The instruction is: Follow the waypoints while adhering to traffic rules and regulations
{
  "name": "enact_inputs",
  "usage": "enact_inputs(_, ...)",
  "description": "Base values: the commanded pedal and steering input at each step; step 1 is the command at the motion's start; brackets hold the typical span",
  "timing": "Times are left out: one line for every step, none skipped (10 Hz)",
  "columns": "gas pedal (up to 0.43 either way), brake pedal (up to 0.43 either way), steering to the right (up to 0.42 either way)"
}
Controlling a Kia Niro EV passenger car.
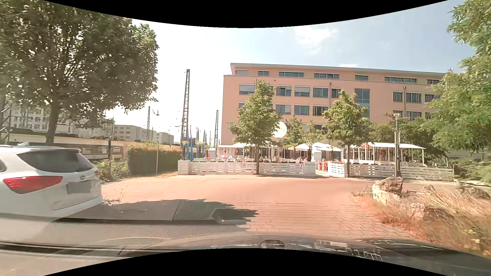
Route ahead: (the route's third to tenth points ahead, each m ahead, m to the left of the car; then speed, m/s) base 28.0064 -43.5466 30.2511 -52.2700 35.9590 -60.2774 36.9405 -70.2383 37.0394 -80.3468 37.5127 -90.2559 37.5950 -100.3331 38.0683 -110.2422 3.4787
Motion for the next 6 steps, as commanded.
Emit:
enact_inputs(0.000,0.049,0.031)
enact_inputs(0.000,0.049,0.031)
enact_inputs(0.000,0.055,0.031)
enact_inputs(0.000,0.061,0.031)
enact_inputs(0.000,0.061,0.034)
enact_inputs(0.000,0.061,0.035)
